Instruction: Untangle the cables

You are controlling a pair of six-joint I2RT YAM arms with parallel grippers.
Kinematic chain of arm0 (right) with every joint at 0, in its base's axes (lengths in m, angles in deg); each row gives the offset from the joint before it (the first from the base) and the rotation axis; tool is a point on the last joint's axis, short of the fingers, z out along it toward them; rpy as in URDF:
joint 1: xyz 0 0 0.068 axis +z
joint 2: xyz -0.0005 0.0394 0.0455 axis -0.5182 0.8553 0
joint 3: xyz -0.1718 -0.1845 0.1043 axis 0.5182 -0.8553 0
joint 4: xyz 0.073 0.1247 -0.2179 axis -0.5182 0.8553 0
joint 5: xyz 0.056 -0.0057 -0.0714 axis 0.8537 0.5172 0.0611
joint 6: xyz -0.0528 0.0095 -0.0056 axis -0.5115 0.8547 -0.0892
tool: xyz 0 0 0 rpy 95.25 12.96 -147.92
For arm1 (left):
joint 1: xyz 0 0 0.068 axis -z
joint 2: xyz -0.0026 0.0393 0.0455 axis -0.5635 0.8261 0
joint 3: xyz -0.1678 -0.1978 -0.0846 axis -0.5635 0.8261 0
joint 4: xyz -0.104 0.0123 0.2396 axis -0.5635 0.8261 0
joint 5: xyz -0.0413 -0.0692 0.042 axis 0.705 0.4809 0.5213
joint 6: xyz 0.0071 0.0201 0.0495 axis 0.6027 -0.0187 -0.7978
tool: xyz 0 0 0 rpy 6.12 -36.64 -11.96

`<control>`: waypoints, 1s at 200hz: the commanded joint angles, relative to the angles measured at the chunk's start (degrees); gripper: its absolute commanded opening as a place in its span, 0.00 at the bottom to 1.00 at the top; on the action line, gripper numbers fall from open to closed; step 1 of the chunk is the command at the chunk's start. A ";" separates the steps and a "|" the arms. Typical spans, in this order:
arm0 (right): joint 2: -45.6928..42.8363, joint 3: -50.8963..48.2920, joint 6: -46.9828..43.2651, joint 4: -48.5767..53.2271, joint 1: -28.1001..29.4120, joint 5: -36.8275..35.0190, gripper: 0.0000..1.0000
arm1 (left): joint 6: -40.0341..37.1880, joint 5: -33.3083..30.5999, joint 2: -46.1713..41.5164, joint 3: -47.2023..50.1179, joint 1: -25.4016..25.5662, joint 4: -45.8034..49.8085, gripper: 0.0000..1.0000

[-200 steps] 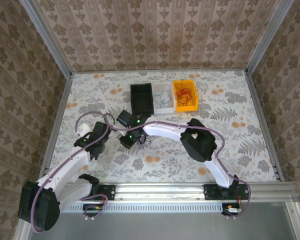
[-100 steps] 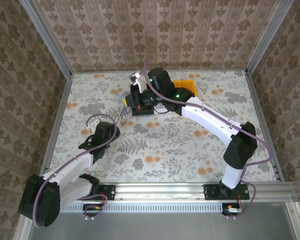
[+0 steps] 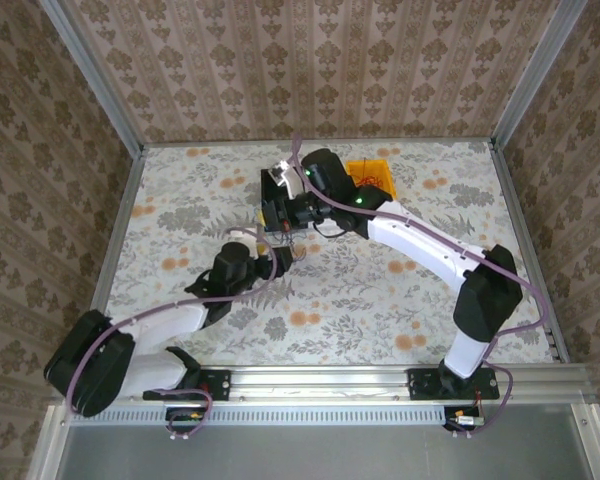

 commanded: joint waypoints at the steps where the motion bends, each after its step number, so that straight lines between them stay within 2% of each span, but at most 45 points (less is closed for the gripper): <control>1: -3.87 -2.50 4.47 -3.86 -1.17 2.84 0.00 | -3.44 3.01 3.29 -3.32 1.66 -7.64 0.76; 57: -9.58 -9.09 8.80 -6.17 -2.66 4.17 0.00 | -5.57 -7.48 8.91 -7.51 2.26 -11.30 0.69; 64: -10.39 -10.09 9.14 -6.30 -2.83 4.36 0.00 | -5.81 -8.71 9.35 -8.15 2.23 -11.54 0.64; 92: -13.95 -12.56 9.20 -4.96 -4.15 1.99 0.00 | -6.18 -7.99 10.93 -10.25 2.25 -10.76 0.30; 102: -15.06 -13.25 9.33 -4.74 -5.07 0.48 0.00 | -5.24 -6.97 11.19 -10.19 2.27 -10.25 0.24; 157: -22.14 -18.68 13.28 -8.41 -10.33 -11.16 0.00 | 0.67 -8.33 9.29 -3.27 2.02 -7.98 0.21; 200: -25.19 -18.66 10.93 -8.16 -11.35 -18.70 0.00 | 4.06 -9.63 9.08 1.75 0.13 -6.64 0.23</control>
